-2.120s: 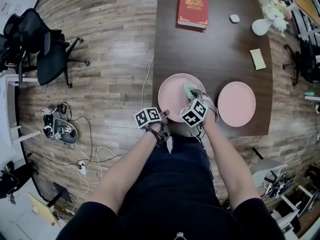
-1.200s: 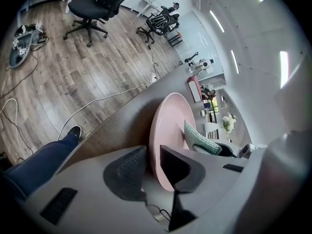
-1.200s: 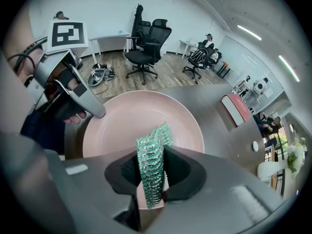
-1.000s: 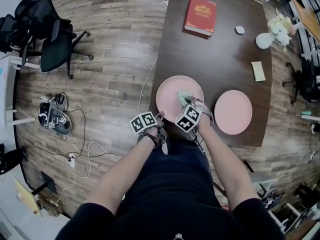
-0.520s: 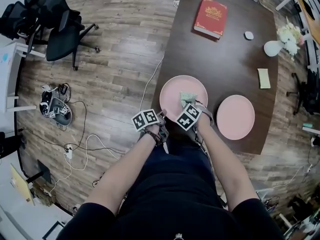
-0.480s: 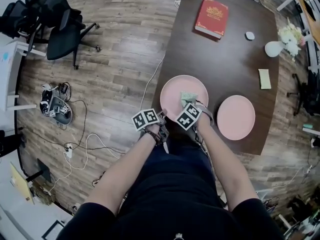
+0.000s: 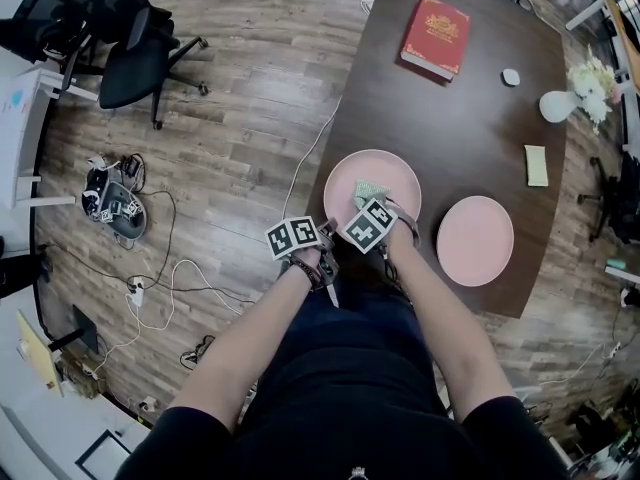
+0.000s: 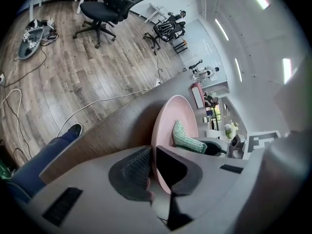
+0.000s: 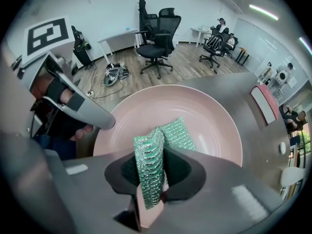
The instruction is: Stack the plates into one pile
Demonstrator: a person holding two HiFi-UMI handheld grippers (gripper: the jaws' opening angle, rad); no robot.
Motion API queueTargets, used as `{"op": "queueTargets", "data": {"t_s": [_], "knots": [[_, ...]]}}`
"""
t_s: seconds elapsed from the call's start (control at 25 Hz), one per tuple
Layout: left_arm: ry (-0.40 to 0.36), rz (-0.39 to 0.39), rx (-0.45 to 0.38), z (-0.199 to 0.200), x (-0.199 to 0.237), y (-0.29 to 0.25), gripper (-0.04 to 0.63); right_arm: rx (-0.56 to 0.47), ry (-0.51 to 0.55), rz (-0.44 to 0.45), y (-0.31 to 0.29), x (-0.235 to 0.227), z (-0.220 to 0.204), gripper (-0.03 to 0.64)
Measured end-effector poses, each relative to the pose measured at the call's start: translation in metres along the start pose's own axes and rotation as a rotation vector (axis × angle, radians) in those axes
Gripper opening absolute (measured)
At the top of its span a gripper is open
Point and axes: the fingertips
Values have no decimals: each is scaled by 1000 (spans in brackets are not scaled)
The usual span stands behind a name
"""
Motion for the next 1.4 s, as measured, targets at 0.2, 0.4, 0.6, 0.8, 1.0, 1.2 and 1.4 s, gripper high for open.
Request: {"op": "queueTargets", "data": {"t_s": [0.2, 0.4, 0.6, 0.8, 1.0, 1.2, 1.4], "knots": [[-6, -3, 5, -2, 0, 1, 26, -1, 10, 23, -2, 5, 9, 89], [-31, 4, 16, -2, 0, 1, 26, -22, 23, 52, -4, 13, 23, 88], [-45, 0, 23, -3, -2, 2, 26, -59, 18, 104, -5, 25, 38, 88], [-63, -3, 36, -3, -2, 2, 26, -97, -28, 154, -5, 29, 51, 87], [-79, -3, 47, -3, -1, 2, 26, -176, -122, 214, -1, 29, 61, 87], [-86, -7, 56, -4, -2, 1, 28, -243, -171, 239, -6, 28, 64, 87], [-89, -5, 62, -4, -3, 1, 29, -255, -172, 229, -5, 27, 66, 87]]}}
Point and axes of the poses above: the fingertips, and each gripper's own axes: y backward along the fingers, x to its left, z out of its top
